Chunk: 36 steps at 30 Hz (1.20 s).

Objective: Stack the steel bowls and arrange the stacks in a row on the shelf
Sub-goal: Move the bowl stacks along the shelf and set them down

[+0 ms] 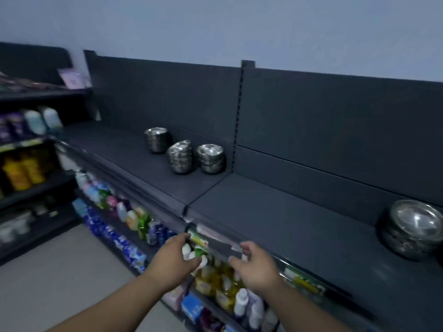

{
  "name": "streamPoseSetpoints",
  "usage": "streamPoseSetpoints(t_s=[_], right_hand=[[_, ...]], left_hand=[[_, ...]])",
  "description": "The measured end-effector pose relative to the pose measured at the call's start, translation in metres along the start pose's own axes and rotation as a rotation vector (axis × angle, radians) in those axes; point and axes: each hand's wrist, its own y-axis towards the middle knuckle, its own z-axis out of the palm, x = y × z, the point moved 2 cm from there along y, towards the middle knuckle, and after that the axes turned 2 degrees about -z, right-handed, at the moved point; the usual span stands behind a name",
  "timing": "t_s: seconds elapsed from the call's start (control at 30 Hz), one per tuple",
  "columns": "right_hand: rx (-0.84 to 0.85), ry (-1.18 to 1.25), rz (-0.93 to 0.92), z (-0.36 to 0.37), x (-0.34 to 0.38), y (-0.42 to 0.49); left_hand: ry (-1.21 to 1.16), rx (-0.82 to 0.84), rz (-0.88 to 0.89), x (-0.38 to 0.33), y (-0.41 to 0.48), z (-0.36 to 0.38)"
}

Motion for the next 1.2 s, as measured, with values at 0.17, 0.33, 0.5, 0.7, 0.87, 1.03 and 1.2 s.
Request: streamPoseSetpoints(t_s=[0.17,0.33,0.5,0.7,0.87,1.03,1.2], right_hand=[[0.114,-0.162,-0.145,0.076,0.067,0.002],[0.172,-0.252,-0.239,0.127,0.112,0.036],[0.192,-0.259,-0.323,0.145,0.153,0.106],[0.207,-0.216,-0.348,0.146,0.193,0.212],[0.2,-0.199,-0.356,0.153,0.224,0.284],[0.186,-0.22,-0.343,0.18,0.256,0.337],[0.124,-0.214,-0.29,0.212,0.287,0.391]], left_hand=[[0.048,-0.089,-0.122,0.085,-0.019,-0.066],[0.09,-0.137,-0.217,0.14,-0.004,-0.104],[0.118,-0.161,-0.25,0.163,0.056,-0.126],[0.11,-0.182,-0.249,0.167,0.159,-0.153],[0.117,-0.185,-0.221,0.169,0.238,-0.174],[0.122,-0.162,-0.163,0.185,0.31,-0.193],[0.102,-0.112,-0.074,0.216,0.393,-0.217]])
